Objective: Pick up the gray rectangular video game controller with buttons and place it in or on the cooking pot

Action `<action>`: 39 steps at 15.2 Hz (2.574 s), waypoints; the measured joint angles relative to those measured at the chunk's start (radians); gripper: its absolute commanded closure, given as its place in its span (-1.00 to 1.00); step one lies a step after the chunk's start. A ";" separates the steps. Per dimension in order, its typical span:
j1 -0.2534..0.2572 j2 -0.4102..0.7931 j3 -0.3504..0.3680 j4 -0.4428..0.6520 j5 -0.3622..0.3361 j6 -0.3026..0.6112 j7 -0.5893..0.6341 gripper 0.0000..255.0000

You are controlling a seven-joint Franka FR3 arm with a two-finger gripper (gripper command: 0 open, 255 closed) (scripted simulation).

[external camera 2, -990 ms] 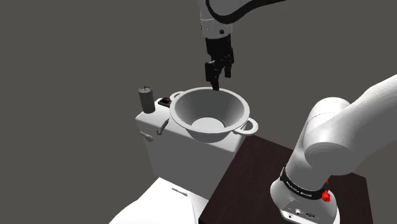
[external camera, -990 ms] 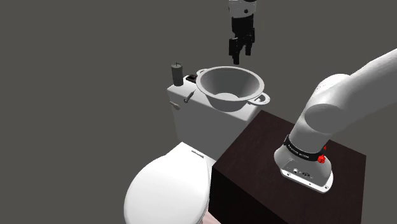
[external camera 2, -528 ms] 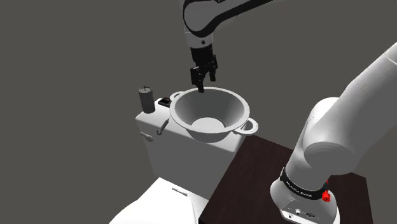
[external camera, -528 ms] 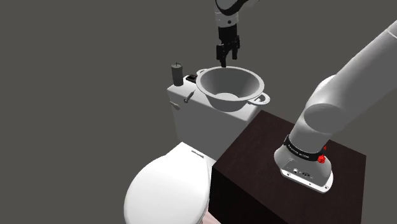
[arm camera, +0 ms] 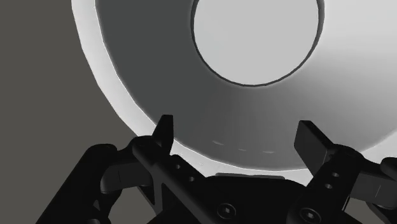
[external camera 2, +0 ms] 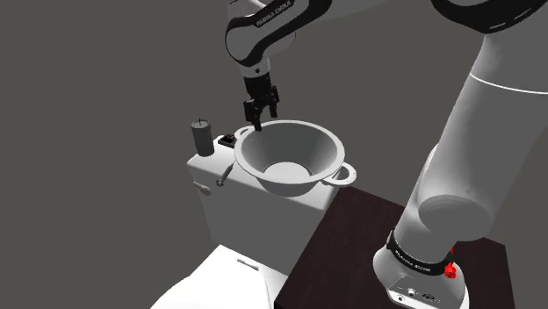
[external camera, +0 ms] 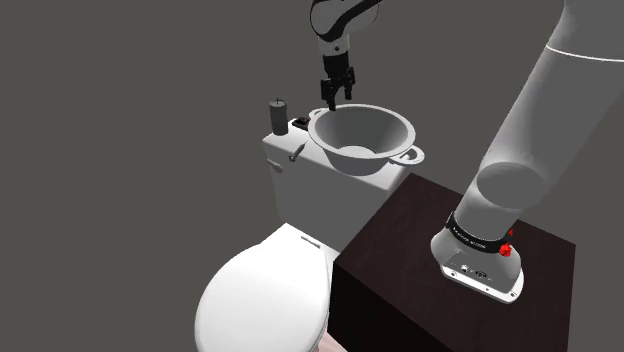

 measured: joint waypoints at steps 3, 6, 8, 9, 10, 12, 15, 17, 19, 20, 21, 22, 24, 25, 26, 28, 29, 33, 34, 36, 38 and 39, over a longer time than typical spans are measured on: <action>-0.010 0.120 -0.006 0.102 0.020 0.010 -0.030 -1.00; -0.019 0.232 -0.005 0.221 0.043 -0.009 -0.056 -1.00; -0.028 0.303 -0.004 0.316 0.059 -0.058 -0.075 -1.00; -0.033 0.363 -0.003 0.365 0.065 -0.043 -0.079 -1.00; -0.036 0.400 -0.001 0.410 0.072 -0.060 -0.085 -1.00; -0.046 0.494 0.003 0.519 0.084 -0.086 -0.097 -1.00; -0.064 0.636 0.009 0.691 0.101 -0.107 -0.116 -1.00; -0.071 0.694 0.009 0.738 0.104 -0.091 -0.121 -1.00; -0.071 0.703 0.010 0.721 0.104 -0.062 -0.122 -1.00; -0.072 0.709 0.010 0.717 0.104 -0.052 -0.122 -1.00; -0.072 0.713 0.011 0.710 0.105 -0.039 -0.123 -1.00; -0.072 0.719 0.012 0.708 0.105 -0.030 -0.124 -1.00; -0.073 0.720 0.011 0.683 0.105 -0.004 -0.124 -1.00; -0.073 0.724 0.012 0.684 0.105 -0.001 -0.124 -1.00; -0.073 0.724 0.012 0.682 0.105 0.001 -0.124 -1.00; -0.073 0.724 0.012 0.680 0.105 0.002 -0.123 -1.00; -0.073 0.724 0.012 0.680 0.105 0.002 -0.123 -1.00; -0.073 0.725 0.012 0.680 0.105 0.003 -0.123 1.00; -0.073 0.725 0.012 0.680 0.105 0.003 -0.123 1.00; -0.073 0.725 0.012 0.679 0.105 0.004 -0.123 1.00; -0.073 0.725 0.012 0.678 0.105 0.004 -0.123 1.00; -0.073 0.725 0.012 0.678 0.105 0.004 -0.123 1.00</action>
